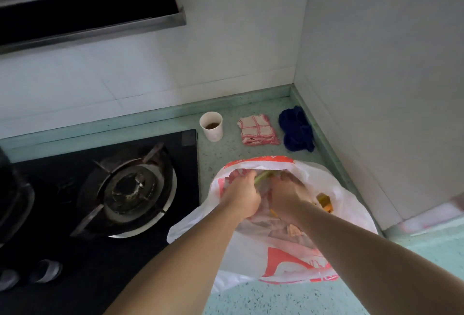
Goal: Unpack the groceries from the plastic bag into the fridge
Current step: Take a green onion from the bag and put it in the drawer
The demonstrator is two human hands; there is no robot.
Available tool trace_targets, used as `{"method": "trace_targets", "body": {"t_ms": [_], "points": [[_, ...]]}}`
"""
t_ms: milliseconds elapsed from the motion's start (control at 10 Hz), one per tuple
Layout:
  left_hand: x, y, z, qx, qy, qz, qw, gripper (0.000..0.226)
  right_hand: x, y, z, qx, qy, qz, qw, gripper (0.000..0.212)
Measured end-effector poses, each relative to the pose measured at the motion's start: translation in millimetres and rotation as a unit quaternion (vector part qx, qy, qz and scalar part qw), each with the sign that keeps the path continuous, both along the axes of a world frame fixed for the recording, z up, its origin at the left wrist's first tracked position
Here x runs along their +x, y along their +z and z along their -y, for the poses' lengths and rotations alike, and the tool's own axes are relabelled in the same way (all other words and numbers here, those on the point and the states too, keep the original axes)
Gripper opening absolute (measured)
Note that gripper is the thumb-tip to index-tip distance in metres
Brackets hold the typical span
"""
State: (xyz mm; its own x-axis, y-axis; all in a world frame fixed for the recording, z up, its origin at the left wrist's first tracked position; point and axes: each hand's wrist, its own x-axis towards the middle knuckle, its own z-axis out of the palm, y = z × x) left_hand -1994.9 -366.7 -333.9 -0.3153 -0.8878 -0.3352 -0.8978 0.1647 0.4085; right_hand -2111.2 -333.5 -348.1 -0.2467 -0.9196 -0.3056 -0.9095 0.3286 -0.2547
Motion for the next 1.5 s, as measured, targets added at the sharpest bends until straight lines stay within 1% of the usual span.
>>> {"method": "trace_targets", "body": {"t_ms": [100,200,300,400,500,600,700,800,900,1000,1100,1200,1300,1400,1500], "points": [[4.4,-0.2,1.8,-0.028,-0.002,0.02,0.999,0.05,-3.8,-8.2,5.5,-0.032,0.045,-0.025,0.998,0.027],[8.4,-2.4,5.8,-0.027,0.006,0.018,0.999,0.043,-1.6,-10.7,10.6,-0.017,0.053,-0.011,0.998,0.027],[11.8,-4.3,7.6,-0.022,0.01,0.022,0.999,0.037,1.4,-16.2,13.3,-0.028,-0.015,0.036,0.999,0.026],[15.6,-3.5,9.4,-0.029,0.013,0.005,0.999,0.032,5.0,-11.6,13.2,-0.003,0.021,0.051,0.998,0.03],[20.1,3.1,8.4,-0.015,0.008,0.011,1.0,0.032,10.4,-4.8,10.6,0.021,0.015,0.08,0.996,0.04],[22.4,12.7,10.3,0.018,-0.012,0.031,0.999,0.036,13.6,19.2,2.3,0.031,0.065,0.102,0.992,0.036],[23.4,27.4,13.1,0.058,-0.045,0.031,0.997,0.03,18.4,54.7,-7.9,0.055,0.17,0.053,0.982,0.054],[27.6,46.1,14.1,0.042,-0.086,0.012,0.995,0.032,18.4,67.7,-15.1,0.05,0.159,0.023,0.986,0.02],[32.5,64.2,12.8,0.032,-0.107,-0.029,0.993,0.036,11.1,86.9,-21.7,0.057,0.142,-0.012,0.988,0.02],[37.8,85.4,3.5,0.052,-0.125,-0.073,0.988,0.04,2.0,110.0,-28.0,0.027,0.13,0.005,0.991,0.025],[48.4,110.6,-10.8,0.041,-0.117,-0.075,0.989,0.031,-5.8,131.3,-36.6,0.029,0.133,0.017,0.991,0.022],[68.5,142.2,-32.5,0.001,-0.08,-0.087,0.993,0.023,-6.1,153.0,-46.8,0.003,0.152,0.012,0.988,0.021],[95.0,172.0,-64.9,-0.079,-0.025,-0.092,0.992,0.017,0.2,175.3,-62.8,-0.055,0.175,0.019,0.983,0.021],[122.5,193.4,-111.3,-0.156,0.063,-0.099,0.981,0.025,10.9,191.4,-83.6,-0.098,0.195,0.053,0.974,0.021],[146.2,206.8,-165.3,-0.195,0.139,-0.095,0.966,0.021,28.0,207.0,-111.7,-0.128,0.237,0.085,0.959,0.019]]}}
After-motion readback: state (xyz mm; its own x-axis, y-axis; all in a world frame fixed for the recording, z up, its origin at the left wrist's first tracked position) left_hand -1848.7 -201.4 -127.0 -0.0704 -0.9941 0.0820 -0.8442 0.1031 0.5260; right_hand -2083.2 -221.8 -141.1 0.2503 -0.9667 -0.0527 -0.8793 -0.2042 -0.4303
